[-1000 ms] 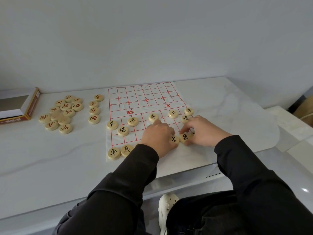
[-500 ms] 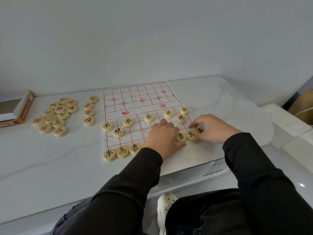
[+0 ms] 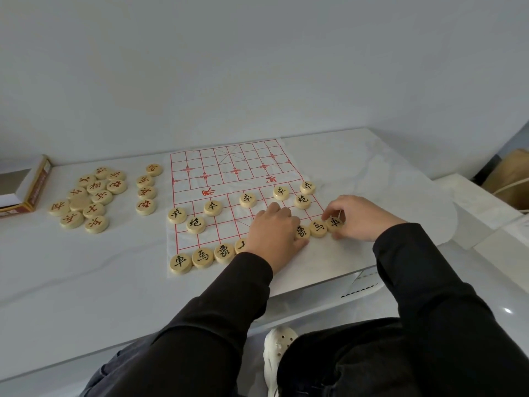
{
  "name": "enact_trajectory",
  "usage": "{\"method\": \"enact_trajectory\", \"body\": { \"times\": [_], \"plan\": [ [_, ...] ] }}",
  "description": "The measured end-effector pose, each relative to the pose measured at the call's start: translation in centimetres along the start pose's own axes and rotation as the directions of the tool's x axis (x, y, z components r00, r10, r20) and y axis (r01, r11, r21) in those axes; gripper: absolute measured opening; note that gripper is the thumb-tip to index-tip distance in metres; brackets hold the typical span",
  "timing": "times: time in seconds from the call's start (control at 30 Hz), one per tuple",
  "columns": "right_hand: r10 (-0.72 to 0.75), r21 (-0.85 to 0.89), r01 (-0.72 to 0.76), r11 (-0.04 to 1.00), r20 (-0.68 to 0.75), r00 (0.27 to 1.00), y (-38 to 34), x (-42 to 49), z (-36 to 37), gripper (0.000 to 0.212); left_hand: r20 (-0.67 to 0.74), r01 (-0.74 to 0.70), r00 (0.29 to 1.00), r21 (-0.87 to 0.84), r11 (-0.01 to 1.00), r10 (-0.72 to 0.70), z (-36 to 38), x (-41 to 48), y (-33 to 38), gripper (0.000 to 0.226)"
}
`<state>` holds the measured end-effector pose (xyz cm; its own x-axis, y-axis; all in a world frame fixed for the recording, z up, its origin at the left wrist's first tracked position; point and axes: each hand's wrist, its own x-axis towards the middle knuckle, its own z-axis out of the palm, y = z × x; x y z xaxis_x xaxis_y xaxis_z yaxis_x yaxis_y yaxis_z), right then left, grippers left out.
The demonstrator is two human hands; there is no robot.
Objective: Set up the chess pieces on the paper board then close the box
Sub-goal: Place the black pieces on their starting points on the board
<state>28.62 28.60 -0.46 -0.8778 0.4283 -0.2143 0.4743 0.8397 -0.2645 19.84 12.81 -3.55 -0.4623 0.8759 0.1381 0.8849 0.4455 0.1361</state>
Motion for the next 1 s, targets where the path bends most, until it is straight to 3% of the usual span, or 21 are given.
{"method": "enact_trajectory", "body": {
  "times": [0.3, 0.67, 1.0],
  "plan": [
    [0.000, 0.064, 0.003, 0.998, -0.050, 0.999, -0.5, 0.3, -0.3, 0.038, -0.051, 0.023, 0.998, -0.019, 1.000, -0.024, -0.5, -0.5, -0.2, 0.049],
    [0.020, 0.125, -0.010, 0.992, -0.078, 0.997, -0.5, 0.4, -0.1, 0.033, -0.058, 0.026, 0.998, -0.028, 0.999, -0.028, -0.3, -1.0, -0.4, 0.047],
    [0.053, 0.068, -0.052, 0.996, -0.021, 0.998, 0.0, 0.0, -0.3, 0.034, -0.045, 0.032, 0.998, 0.020, 0.999, -0.031, 0.3, 0.4, 1.2, 0.046]
  ]
}}
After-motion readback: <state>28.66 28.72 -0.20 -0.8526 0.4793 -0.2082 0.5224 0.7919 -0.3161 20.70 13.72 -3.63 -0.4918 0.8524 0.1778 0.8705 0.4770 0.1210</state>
